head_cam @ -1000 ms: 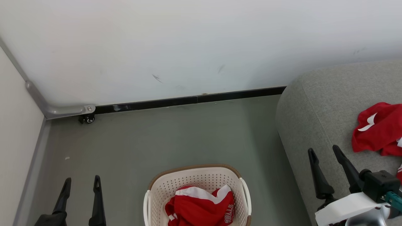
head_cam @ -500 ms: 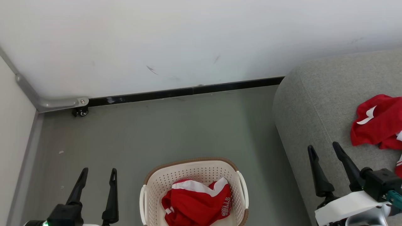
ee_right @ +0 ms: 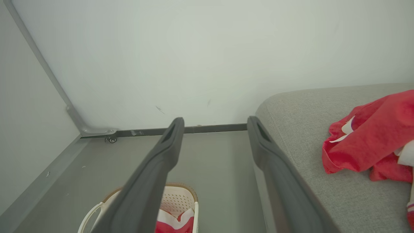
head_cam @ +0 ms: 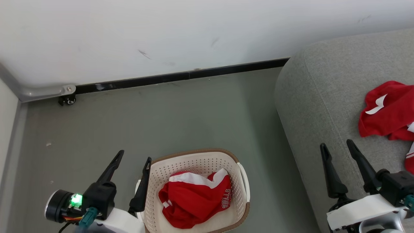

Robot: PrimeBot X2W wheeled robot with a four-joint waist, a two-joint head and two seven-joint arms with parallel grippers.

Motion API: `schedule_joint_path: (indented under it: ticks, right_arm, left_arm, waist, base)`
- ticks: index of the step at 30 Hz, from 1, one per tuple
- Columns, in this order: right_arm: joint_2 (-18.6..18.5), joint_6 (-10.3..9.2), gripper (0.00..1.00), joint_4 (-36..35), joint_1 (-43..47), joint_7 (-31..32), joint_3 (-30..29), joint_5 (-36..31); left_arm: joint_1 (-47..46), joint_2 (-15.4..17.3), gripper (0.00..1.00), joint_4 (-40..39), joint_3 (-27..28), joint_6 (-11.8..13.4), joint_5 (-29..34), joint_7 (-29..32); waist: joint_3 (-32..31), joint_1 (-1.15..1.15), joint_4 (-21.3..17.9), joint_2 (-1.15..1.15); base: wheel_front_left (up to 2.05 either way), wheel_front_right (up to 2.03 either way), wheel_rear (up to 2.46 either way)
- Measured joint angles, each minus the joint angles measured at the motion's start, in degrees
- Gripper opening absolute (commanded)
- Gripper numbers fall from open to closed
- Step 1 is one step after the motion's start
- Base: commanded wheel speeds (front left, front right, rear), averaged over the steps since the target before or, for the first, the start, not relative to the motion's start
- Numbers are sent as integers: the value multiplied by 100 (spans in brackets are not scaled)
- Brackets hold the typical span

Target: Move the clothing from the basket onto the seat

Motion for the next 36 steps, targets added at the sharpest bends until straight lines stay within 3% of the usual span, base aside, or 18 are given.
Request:
schedule_joint_path:
  ticks: [19, 36]
  right_arm:
    - [5, 0, 100, -211, -141, -148, -114, 73]
    - [9, 0, 100, -332, -661, -301, -62, 190]
  left_arm:
    - [-1078, -212, 100, 1350, -797, -733, 397, 460]
    - [-1898, -355, 100, 2474, -1304, -1076, 944, 660]
  waist:
    - [858, 0, -365, 0]
    - [1755, 0, -636, 0]
  base:
    - [0, 0, 0]
    - [0, 0, 0]
